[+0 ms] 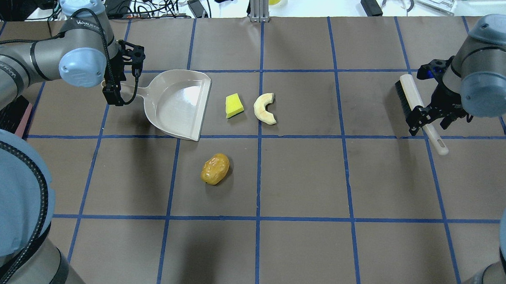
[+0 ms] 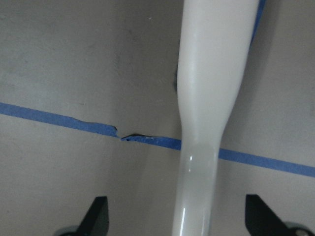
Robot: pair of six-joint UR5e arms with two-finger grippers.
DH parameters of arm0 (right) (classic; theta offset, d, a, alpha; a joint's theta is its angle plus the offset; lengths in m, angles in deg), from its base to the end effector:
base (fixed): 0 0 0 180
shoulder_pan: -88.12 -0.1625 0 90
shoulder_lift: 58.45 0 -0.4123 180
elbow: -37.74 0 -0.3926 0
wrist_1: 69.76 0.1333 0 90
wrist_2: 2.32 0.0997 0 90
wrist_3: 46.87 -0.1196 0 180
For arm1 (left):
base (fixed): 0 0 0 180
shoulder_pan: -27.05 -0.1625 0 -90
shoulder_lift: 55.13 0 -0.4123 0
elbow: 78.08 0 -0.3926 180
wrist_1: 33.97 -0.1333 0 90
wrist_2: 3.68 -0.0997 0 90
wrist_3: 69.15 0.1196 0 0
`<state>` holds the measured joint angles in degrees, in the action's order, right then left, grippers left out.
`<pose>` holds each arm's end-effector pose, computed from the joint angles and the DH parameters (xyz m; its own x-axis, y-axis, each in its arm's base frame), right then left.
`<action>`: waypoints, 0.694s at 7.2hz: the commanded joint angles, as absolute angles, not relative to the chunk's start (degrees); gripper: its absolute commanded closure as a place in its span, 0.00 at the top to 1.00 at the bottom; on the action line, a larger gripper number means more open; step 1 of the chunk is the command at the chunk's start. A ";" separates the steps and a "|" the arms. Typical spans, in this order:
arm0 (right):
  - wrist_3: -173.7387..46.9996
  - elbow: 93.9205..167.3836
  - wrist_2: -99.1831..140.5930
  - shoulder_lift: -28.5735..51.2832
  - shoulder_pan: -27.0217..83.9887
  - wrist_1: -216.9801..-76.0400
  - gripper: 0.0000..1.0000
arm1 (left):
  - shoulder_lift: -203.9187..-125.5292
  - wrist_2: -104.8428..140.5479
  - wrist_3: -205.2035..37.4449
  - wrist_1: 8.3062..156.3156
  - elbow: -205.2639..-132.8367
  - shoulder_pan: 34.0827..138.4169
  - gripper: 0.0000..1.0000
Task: Sweep and dump trash into bin
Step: 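Close the left gripper on the dustpan while the right grasps and lifts the brush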
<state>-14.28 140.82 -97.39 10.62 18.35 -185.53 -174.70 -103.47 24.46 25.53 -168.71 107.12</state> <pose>-0.0765 -0.5626 0.1958 -0.9755 -0.2200 -0.0035 -0.2174 0.9615 0.1679 -0.0004 -0.6529 0.2063 -0.1110 0.9938 0.0055 0.9795 0.1085 0.1700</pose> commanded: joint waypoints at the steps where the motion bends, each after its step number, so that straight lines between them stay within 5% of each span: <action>1: -14.44 141.02 -98.20 10.45 18.50 -185.25 0.85 | -174.84 -103.09 24.37 25.53 -168.96 107.12 0.91; 2: -14.61 141.02 -99.42 10.45 18.59 -184.64 0.74 | -175.01 -102.65 24.45 25.53 -169.13 107.12 0.76; 3: -14.61 141.02 -99.61 10.45 19.29 -183.51 0.57 | -174.66 -102.82 24.54 24.84 -170.18 107.12 0.50; 5: -14.61 140.93 -99.70 10.54 20.18 -182.00 0.05 | -174.66 -102.73 26.11 22.99 -170.28 107.12 0.22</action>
<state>-14.56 141.00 -99.56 10.46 19.81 -182.68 -174.77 -102.76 25.05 23.68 -170.16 107.12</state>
